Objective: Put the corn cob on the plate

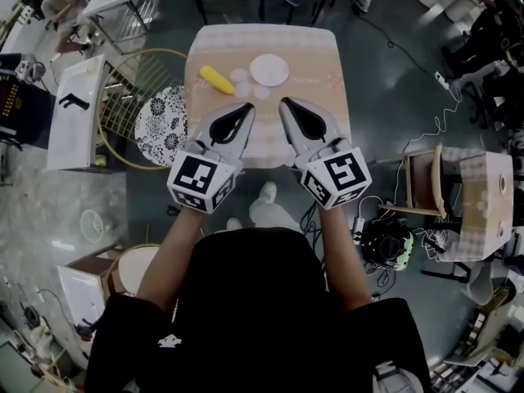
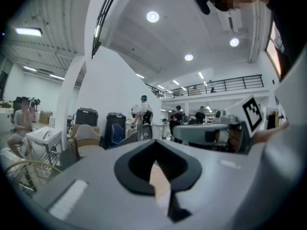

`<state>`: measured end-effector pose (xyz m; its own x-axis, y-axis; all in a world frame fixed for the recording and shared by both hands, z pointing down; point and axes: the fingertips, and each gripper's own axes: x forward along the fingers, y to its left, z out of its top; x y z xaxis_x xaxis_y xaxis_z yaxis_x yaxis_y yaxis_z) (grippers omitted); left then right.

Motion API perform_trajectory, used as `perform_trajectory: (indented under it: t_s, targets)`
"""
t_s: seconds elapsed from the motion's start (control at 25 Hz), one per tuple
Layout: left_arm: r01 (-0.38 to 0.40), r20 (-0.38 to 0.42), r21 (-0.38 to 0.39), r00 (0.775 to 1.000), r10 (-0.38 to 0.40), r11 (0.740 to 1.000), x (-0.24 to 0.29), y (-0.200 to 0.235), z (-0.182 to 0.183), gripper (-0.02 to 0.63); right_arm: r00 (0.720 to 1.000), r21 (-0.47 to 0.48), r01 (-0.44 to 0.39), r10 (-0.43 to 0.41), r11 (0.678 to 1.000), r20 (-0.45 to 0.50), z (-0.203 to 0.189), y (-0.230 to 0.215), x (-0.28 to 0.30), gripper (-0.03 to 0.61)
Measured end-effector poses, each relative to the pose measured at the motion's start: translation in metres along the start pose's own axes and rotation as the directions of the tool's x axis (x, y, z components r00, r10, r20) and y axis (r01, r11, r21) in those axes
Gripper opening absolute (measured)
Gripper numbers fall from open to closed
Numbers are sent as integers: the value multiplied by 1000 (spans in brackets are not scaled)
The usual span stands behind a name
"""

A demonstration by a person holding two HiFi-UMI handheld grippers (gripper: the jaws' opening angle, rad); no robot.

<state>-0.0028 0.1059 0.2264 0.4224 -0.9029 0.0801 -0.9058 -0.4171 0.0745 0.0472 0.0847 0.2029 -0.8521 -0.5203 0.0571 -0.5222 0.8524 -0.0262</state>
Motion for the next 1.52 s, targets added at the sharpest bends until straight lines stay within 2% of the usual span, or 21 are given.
perform_trajectory:
  t_s: [0.24, 0.96, 1.52]
  targets:
    - [-26, -21, 15, 999, 27, 1000, 27, 14, 0, 3, 999, 4, -32, 32, 999, 0, -2, -28, 18, 2]
    - [-204, -58, 8, 977, 204, 979, 68, 62, 3, 3, 990, 51, -140, 141, 989, -28, -15, -88, 49, 2]
    - [-283, -91, 32, 954, 285, 959, 61, 90, -4, 3, 980, 61, -187, 191, 980, -54, -30, -87, 62, 2]
